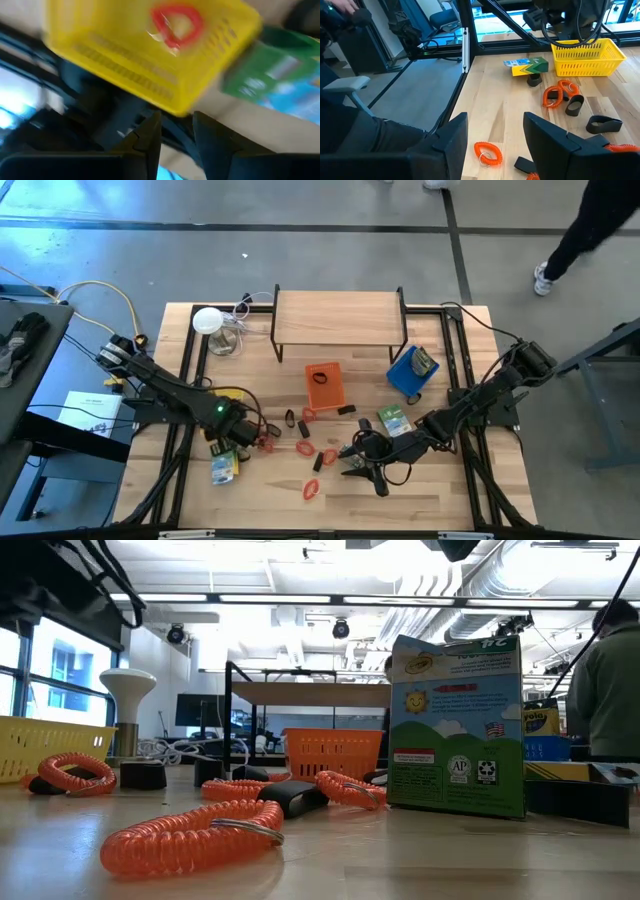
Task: Pick & Place Office Desk Supplies
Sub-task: Put the yellow crayon box into the blue bin
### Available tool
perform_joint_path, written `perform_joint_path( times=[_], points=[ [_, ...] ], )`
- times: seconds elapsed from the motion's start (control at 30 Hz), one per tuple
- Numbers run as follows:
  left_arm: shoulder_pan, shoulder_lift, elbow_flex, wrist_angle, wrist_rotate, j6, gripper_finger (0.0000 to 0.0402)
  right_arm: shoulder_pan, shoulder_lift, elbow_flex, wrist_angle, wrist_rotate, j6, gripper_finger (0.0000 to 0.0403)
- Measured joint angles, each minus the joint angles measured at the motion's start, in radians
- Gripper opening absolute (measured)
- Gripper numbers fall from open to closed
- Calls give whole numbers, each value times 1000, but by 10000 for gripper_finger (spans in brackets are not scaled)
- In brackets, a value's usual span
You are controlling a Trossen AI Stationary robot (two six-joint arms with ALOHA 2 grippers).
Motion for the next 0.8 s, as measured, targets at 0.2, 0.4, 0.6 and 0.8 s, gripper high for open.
perform_joint_path(
  times=[0.2, 0.4, 0.6, 0.8],
  points=[
    [-55, 0, 34, 48, 201, -149, 106, 0, 0, 0, 0, 3, 1, 180],
    [-186, 0, 36, 309, 276, -365, 106, 0, 0, 0, 0, 0, 8, 180],
    [-356, 0, 36, 569, 134, -474, 106, 0, 0, 0, 0, -12, 11, 180],
    [-509, 0, 36, 747, -99, -463, 97, 0, 0, 0, 1, -23, 11, 180]
  ],
)
